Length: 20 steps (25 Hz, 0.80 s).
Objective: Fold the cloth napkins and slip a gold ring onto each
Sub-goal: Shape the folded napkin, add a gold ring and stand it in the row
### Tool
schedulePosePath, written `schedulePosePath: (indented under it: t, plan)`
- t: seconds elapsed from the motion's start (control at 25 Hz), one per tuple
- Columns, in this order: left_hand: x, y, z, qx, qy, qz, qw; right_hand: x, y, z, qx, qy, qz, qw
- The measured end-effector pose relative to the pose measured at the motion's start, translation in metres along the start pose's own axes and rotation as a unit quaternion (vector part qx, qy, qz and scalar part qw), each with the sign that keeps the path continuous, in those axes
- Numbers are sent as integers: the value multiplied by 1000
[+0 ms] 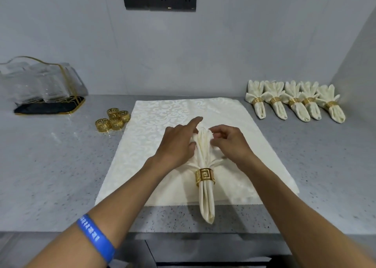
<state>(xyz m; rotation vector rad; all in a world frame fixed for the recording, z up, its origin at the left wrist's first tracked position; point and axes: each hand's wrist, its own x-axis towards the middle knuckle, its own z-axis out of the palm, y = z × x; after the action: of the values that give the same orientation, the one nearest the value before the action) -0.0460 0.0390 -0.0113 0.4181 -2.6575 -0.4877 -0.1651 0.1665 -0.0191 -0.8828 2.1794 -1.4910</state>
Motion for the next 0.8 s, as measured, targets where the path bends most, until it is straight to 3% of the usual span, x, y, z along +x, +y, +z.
schedulePosePath:
  t: [0.16, 0.28, 0.36, 0.44, 0.56, 0.8]
  plan:
    - [-21, -25, -4, -43, 70, -5, 997, -15, 11, -23, 61, 47, 25, 997]
    - [-61, -51, 0, -110, 108, -75, 985, -35, 34, -38, 110, 131, 85, 982]
    - [-80, -47, 9, -139, 69, -86, 984, -56, 37, -28, 9, 206, 95, 974]
    - [-85, -28, 23, -139, -1, -36, 990, -81, 25, -4, -161, 149, 43, 975]
    - [-74, -3, 36, -156, -21, -28, 987, -101, 8, 23, -355, 83, 30, 931]
    - [-50, 24, 55, -170, -86, -36, 981, -90, 21, 0, -478, 122, 33, 869]
